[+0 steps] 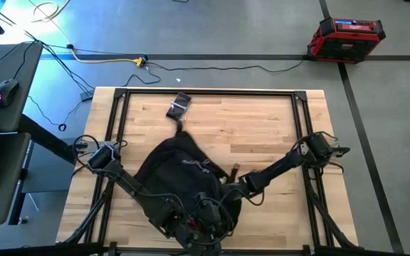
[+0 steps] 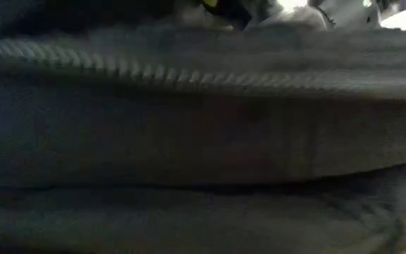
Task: Unpack backpack
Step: Put the green zip bag into the black backpack
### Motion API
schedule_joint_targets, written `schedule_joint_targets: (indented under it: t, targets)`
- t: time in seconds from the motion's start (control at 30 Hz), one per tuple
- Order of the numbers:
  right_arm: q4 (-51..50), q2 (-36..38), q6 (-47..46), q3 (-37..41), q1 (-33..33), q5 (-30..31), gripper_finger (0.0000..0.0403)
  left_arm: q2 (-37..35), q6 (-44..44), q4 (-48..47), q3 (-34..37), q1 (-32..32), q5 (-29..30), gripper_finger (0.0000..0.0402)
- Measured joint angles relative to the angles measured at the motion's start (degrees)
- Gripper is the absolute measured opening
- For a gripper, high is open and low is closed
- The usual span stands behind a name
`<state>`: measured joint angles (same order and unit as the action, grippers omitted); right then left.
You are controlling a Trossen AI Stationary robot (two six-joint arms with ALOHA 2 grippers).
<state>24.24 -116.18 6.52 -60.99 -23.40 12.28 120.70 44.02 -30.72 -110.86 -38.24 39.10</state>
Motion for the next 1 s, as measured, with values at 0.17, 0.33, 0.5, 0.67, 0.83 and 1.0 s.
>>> schedule_joint_targets:
  t: [0.17,0.33,0.5,0.67,0.83,1.0]
  targets:
    - [3.75,0.29,-1.53,0.00,-0.91,-14.60,0.0128,0.00,1.36,-1.11,-0.10,-0.59,0.03,0.0000]
    - [-8.73,4.48,-3.11,-0.02,-3.02,-12.87,0.0128,0.00,1.84,-3.19,-0.10,-0.94,2.21,0.0000]
    - [-20.84,10.50,-8.88,-0.02,-6.81,-1.95,0.0128,-0.04,3.57,-5.66,-0.22,-0.94,3.61,0.0000]
    - [-26.45,12.42,-14.25,-0.02,-10.40,-0.31,0.0131,-0.08,3.85,-6.66,-0.25,-0.91,5.01,0.0000]
    - [-27.87,10.42,-15.69,-0.07,-11.57,-1.95,0.0179,0.00,3.81,-7.26,-0.19,-1.16,6.62,0.0000]
    - [-28.05,10.42,-18.46,-0.15,-11.48,1.43,0.0244,0.00,3.41,-7.67,-0.19,-1.61,8.56,0.0000]
